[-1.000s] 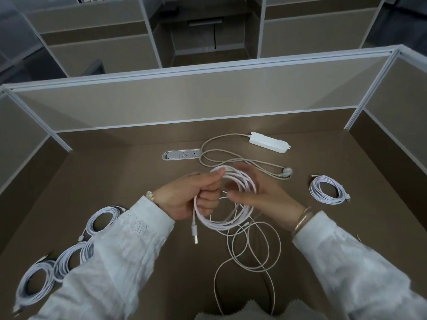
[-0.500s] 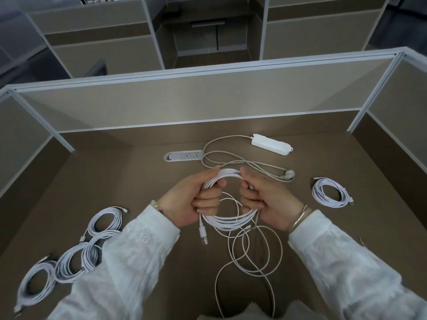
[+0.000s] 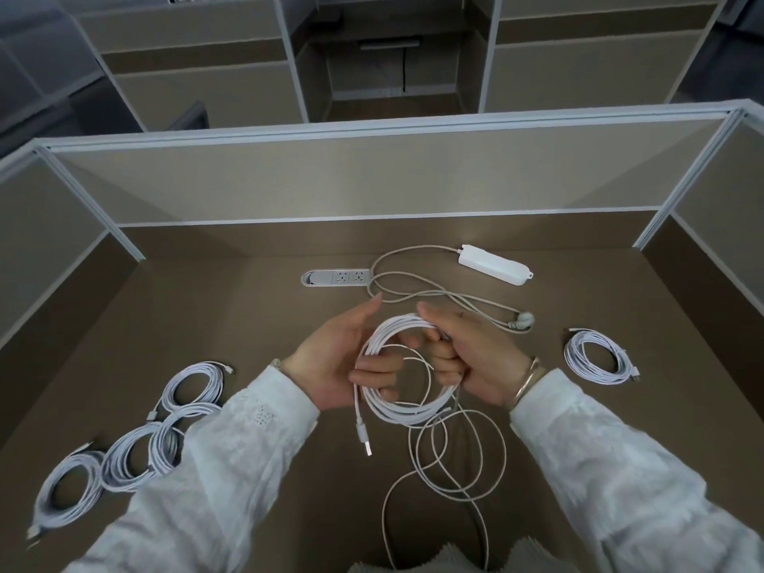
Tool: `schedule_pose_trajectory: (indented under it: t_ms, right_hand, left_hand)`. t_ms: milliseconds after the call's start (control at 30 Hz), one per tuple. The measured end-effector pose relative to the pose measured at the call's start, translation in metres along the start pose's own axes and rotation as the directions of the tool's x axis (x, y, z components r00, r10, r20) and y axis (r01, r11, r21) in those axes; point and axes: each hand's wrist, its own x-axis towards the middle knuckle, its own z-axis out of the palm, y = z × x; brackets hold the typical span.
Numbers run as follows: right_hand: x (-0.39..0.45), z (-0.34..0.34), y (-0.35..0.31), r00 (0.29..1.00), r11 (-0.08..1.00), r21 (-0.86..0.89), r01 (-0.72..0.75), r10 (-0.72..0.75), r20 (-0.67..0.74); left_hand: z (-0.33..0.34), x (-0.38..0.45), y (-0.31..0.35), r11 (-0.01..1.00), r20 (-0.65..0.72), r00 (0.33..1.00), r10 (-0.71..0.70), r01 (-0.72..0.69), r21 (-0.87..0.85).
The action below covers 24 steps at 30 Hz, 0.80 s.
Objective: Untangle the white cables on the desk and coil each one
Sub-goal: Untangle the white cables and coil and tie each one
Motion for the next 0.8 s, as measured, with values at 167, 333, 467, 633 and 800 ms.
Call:
schedule_pose_trajectory:
  t_ms: [167, 333, 467, 633, 800]
  right_hand:
    - [0.008, 0.01, 0.009, 0.965, 0.989, -0.03, 0.146, -0.149, -0.217]
    - [0.014, 0.007, 0.02, 0.959, 0.981, 0.037, 0.189, -0.177, -0.223]
    - [0.024, -0.01, 0.039, 0.996, 0.996, -0.078, 0.037, -0.042, -0.074]
    - [0.02, -0.043, 0.069, 0.997, 0.947, -0.319, -0.048, 0.025, -0.078]
    - [0.02, -0.073, 0.079, 0.985, 0.986, -0.156, -0.067, 0.04, -0.168]
  left_hand:
    - [0.008, 0.011, -0.004, 0.989, -0.12, 0.986, 0.114, -0.124, -0.078]
    - [0.014, 0.006, 0.003, 0.981, -0.248, 0.95, 0.19, -0.195, 0.005]
    - [0.006, -0.01, 0.023, 0.948, -0.33, 0.894, 0.302, -0.317, 0.01]
    - [-0.015, -0.046, 0.056, 0.867, -0.383, 0.802, 0.457, -0.498, -0.007]
    - [-0.036, -0.081, 0.069, 0.81, -0.443, 0.726, 0.527, -0.586, 0.002]
